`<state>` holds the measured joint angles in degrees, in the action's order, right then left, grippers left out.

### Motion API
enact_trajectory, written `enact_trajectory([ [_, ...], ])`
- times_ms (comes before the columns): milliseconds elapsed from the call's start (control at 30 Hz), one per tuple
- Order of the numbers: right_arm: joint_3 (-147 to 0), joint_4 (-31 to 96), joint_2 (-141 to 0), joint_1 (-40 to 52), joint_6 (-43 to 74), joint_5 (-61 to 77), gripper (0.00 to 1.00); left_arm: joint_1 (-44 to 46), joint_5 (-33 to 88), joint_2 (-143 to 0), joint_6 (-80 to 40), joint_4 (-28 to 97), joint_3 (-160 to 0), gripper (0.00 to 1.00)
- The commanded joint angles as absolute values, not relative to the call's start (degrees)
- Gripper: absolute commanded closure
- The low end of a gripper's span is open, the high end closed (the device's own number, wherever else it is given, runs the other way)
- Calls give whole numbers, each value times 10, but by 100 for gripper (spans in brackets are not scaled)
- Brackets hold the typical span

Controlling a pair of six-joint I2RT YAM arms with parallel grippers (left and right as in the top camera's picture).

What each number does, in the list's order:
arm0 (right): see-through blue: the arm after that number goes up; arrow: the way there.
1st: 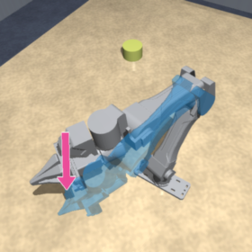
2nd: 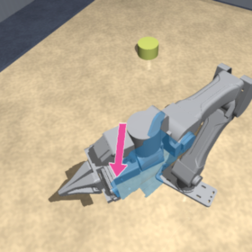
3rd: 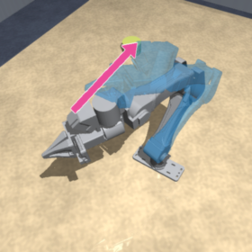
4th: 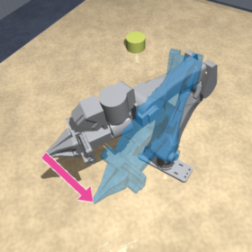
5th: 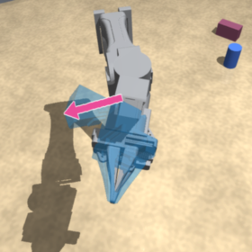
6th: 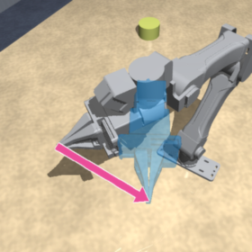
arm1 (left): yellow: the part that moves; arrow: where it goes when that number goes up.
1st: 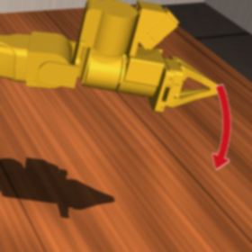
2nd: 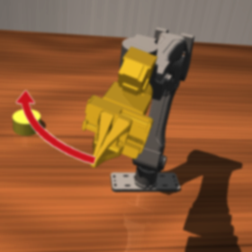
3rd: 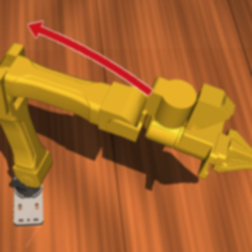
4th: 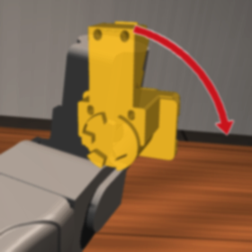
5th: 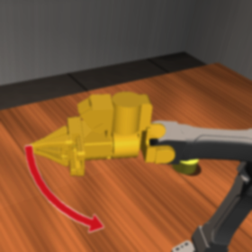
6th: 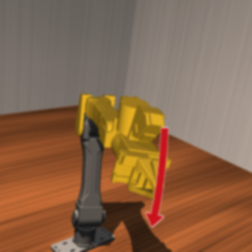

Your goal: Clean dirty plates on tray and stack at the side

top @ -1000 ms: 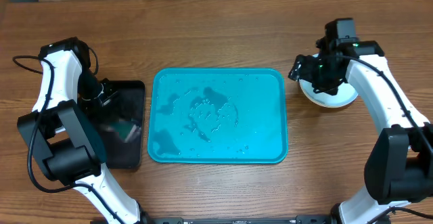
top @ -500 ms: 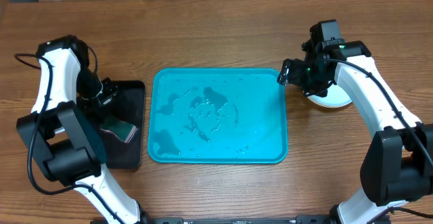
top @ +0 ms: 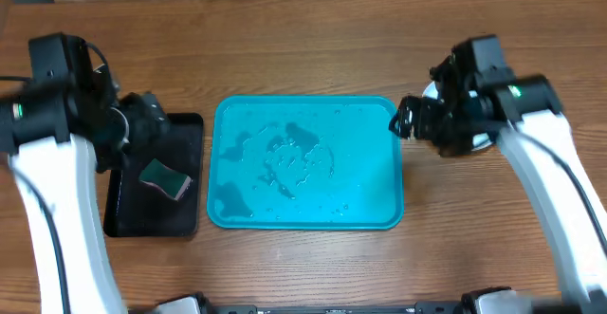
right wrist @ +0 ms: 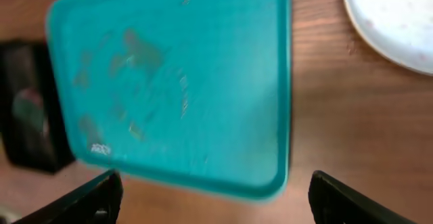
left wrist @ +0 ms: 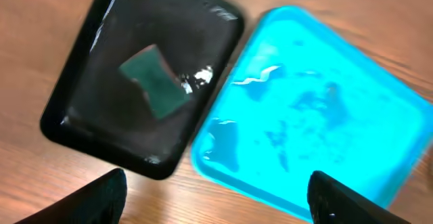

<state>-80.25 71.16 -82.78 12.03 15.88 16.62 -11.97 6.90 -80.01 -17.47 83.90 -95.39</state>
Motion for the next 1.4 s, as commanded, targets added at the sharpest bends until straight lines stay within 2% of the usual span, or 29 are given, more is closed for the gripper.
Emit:
enact_trajectory([
  [0, -806, 743, -746, 168, 148, 92, 10, -76, 75, -726, -191, 828, -913, 12],
  [33, -806, 755, -725, 185, 148, 70, 10, -61, 75, -702, -202, 821, -896, 12],
  [133, -802, 783, -658, 239, 150, 32, 0, -15, 73, -628, -237, 801, -834, 12],
  [300, -762, 785, -544, 310, 199, 28, 0, 35, 69, -501, -283, 764, -709, 11],
  [433, -728, 783, -476, 325, 204, -3, 0, 37, 63, -427, -284, 752, -646, 0],
  [500, -722, 787, -459, 325, 204, -21, 0, 37, 57, -408, -284, 751, -630, 0],
  [1367, -722, 786, -455, 325, 204, -21, 0, 37, 67, -411, -302, 751, -624, 0],
])
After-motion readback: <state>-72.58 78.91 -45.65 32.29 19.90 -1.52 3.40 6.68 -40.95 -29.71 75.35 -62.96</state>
